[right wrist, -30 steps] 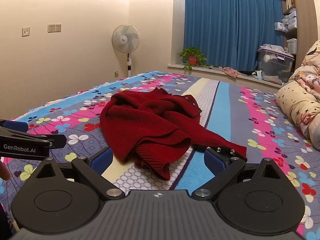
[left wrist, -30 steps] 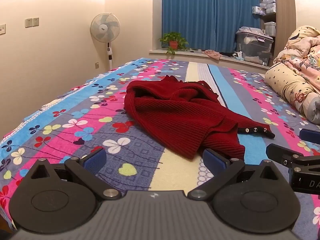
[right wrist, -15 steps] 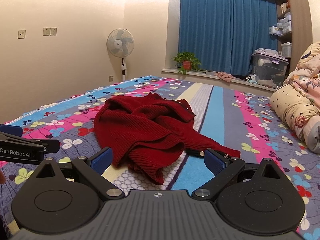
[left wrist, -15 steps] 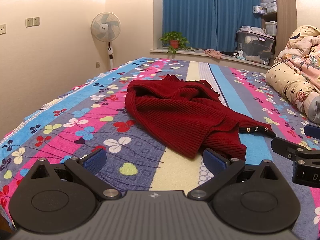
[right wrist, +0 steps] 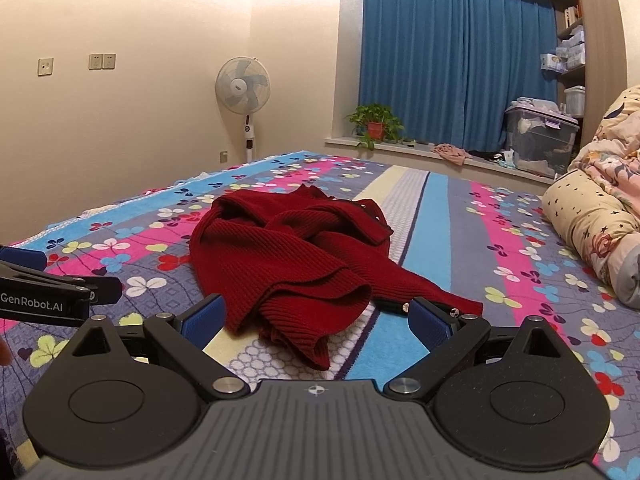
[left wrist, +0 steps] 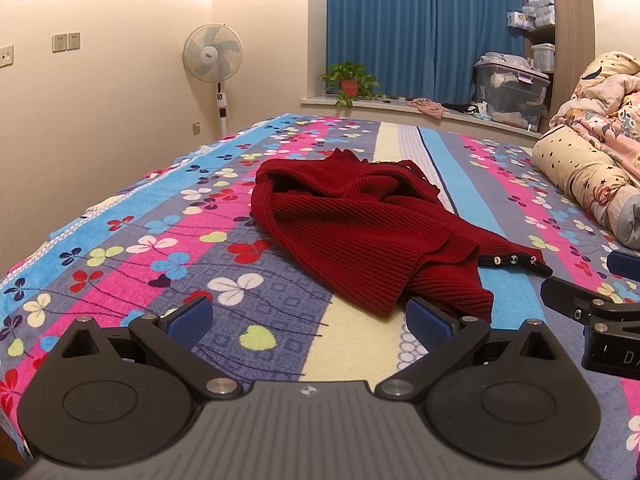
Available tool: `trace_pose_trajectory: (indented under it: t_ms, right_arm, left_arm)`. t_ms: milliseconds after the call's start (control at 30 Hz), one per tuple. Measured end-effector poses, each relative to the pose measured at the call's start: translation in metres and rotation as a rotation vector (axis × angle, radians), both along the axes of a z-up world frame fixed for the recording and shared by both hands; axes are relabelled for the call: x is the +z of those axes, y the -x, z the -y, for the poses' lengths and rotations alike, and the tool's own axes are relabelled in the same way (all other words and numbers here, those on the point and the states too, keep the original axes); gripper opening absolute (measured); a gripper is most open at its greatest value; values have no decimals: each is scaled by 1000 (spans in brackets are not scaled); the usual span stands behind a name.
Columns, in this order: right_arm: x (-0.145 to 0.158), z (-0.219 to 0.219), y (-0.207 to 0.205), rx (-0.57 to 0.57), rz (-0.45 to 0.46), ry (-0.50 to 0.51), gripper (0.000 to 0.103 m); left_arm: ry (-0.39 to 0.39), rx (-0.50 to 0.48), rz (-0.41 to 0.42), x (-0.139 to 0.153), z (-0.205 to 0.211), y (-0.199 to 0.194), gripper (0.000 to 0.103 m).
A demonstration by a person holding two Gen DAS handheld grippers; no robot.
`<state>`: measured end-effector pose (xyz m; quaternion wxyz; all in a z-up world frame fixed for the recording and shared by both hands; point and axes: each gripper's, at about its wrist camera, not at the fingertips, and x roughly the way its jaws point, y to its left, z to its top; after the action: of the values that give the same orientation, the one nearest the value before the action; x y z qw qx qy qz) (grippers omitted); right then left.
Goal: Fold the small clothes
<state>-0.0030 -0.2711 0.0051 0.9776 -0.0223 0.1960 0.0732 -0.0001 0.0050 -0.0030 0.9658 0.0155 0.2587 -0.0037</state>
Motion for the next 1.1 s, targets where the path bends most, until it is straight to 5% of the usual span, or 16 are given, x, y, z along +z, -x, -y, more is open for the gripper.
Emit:
trace_pose_trajectory:
  t_ms: [333,500,667,800,967,1100]
  right_arm:
    - [1,2,-1,-67,2,30,94]
    - [14,12,-3,-25,101,26,95]
    - [26,27,-20,14,89,-3,102]
    - [19,41,-48,16,-44,-83,102]
    - [19,45,-72,-12,-80,-90,100]
    - [17,54,-86,-44,-121,-117,69]
  left_arm:
    - [-11,4,0,-7,-5,-5,103]
    - [-40,17,-22,-3,0,-3,103]
    - [-134,18,8,-5,1,-3,102]
    - [-96,-4,11,-7,-5,-18,81]
    - [-97,-41,12,-12,-6,-54,44]
    - [-114,-35,-66,-30,1,-102,42]
